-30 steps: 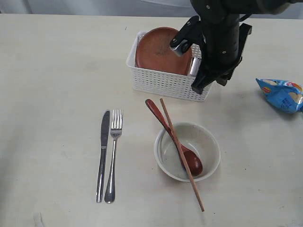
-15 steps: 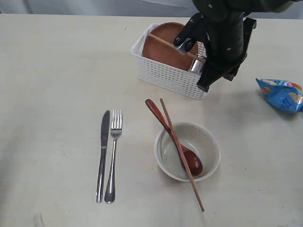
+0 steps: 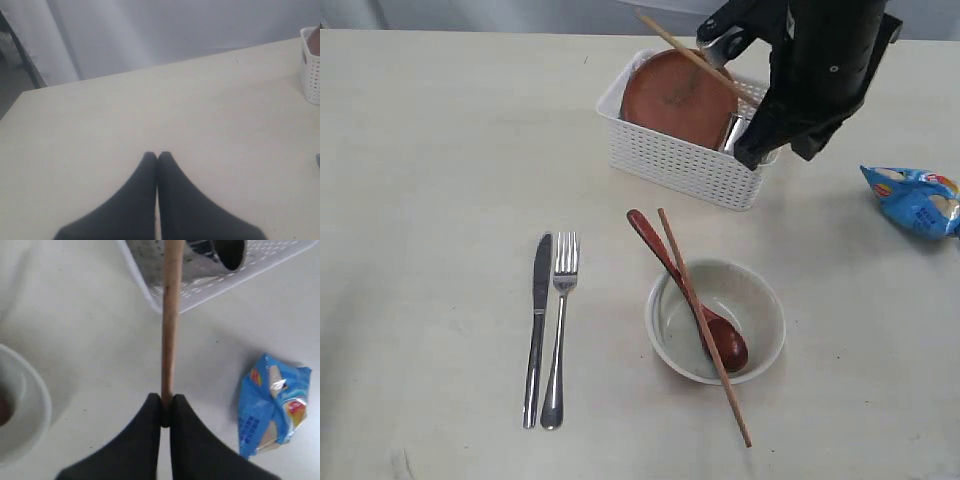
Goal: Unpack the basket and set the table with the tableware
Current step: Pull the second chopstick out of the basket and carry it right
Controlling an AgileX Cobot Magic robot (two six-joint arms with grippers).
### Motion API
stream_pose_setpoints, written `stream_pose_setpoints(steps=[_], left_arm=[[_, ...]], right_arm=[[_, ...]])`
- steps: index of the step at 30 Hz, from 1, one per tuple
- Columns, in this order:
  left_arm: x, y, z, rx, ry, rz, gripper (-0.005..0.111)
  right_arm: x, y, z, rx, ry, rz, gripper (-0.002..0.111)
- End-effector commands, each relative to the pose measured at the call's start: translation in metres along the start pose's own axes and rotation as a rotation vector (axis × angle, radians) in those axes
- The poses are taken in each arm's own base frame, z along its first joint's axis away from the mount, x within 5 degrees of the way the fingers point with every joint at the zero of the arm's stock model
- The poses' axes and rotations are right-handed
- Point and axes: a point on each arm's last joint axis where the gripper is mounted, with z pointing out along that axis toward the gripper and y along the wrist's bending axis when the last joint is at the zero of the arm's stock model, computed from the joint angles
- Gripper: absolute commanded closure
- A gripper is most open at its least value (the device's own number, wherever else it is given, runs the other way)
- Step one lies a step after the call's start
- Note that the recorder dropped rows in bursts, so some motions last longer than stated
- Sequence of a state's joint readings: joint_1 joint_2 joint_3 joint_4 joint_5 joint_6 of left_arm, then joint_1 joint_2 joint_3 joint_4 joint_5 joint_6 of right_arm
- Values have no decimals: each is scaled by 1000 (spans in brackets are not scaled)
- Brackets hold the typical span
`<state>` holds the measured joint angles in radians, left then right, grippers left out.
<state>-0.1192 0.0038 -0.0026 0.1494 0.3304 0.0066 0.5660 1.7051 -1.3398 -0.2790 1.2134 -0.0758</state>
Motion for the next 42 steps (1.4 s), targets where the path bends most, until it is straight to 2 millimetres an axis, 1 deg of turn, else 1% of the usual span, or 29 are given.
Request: stream_pose_setpoints(steps=[1, 3, 4, 5, 6, 7, 8, 9, 10, 12, 15, 18, 26, 30, 38, 42], left_arm=[[0, 0, 0, 5, -12, -1, 107], [0, 0, 0, 5, -12, -1, 107], [0, 0, 0, 5, -12, -1, 107], [0, 0, 0, 5, -12, -1, 107], [0, 0, 0, 5, -12, -1, 107], [0, 0, 0, 5, -12, -1, 107], [0, 0, 0, 5, -12, -1, 107], [0, 0, 0, 5, -12, -1, 107], [0, 0, 0, 5, -12, -1, 107], [0, 0, 0, 5, -12, -1, 107], [0, 0, 0, 5, -12, -1, 107], [0, 0, 0, 5, -12, -1, 107], [0, 0, 0, 5, -12, -1, 107], [0, 0, 0, 5, -12, -1, 107], [0, 0, 0, 5, -12, -1, 107], [0, 0, 0, 5, -12, -1, 107]], right_arm=[[20, 11, -9, -113, -6, 85, 109], [33, 19, -9, -181, 5, 106, 109], [45, 30, -9, -265, 21, 134, 109], [52, 35, -8, -306, 31, 148, 109], [64, 45, -6, -381, 54, 175, 109], [69, 49, -5, -415, 62, 183, 109], [81, 57, -1, -464, 90, 202, 109], [87, 60, 1, -481, 105, 208, 109], [99, 65, 7, -502, 138, 212, 109], [112, 72, 17, -523, 194, 220, 109], [126, 82, 29, -568, 269, 246, 109], [130, 86, 35, -587, 277, 262, 109], [123, 85, 38, -569, 194, 290, 109], [121, 84, 39, -565, 181, 301, 109], [133, 90, 52, -559, 220, 322, 109], [131, 89, 52, -558, 194, 330, 109]])
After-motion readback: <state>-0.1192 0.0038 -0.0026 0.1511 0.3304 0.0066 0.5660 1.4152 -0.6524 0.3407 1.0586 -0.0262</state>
